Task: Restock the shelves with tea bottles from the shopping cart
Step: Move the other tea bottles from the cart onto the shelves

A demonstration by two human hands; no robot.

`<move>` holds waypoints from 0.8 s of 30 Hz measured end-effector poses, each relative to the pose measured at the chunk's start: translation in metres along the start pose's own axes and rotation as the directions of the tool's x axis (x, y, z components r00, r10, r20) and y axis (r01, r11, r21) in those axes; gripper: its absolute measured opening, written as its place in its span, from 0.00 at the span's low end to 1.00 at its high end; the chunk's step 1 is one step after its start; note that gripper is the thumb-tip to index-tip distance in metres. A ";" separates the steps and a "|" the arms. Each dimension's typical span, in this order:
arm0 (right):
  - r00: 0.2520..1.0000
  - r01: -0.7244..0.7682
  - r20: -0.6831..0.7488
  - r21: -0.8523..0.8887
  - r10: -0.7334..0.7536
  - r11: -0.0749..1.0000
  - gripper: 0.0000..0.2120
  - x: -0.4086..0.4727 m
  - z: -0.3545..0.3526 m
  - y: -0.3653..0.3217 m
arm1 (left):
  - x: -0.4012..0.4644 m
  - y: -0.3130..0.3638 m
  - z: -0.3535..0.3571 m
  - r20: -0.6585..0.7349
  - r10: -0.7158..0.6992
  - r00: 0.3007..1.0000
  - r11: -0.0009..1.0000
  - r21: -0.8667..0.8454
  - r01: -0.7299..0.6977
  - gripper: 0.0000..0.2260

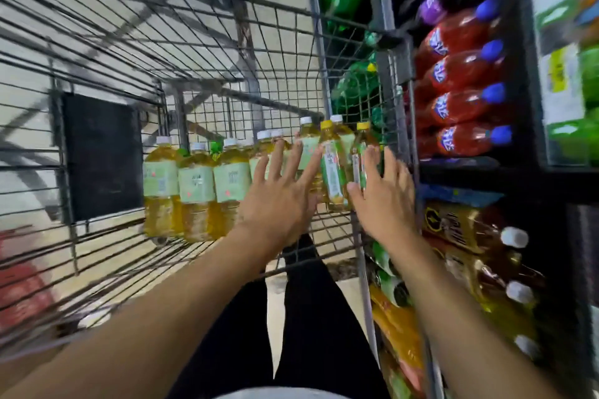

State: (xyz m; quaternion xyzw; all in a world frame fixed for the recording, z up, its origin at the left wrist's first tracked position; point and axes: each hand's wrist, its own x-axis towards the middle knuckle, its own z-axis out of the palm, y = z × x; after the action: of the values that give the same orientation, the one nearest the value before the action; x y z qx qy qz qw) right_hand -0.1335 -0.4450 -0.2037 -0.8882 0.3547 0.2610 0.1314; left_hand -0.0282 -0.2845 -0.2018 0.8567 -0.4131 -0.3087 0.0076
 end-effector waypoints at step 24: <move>0.973 -0.139 -0.075 0.556 0.217 0.819 0.29 0.073 0.065 0.025 | 0.113 0.031 0.095 0.200 -0.375 0.905 0.198 -0.937 0.289 0.36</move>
State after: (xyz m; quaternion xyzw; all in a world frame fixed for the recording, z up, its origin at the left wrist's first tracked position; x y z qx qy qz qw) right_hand -0.1304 -0.4767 -0.2989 -0.7919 0.5040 0.0992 0.3303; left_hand -0.0481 -0.3627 -0.3292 0.7577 0.0487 -0.4554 0.4649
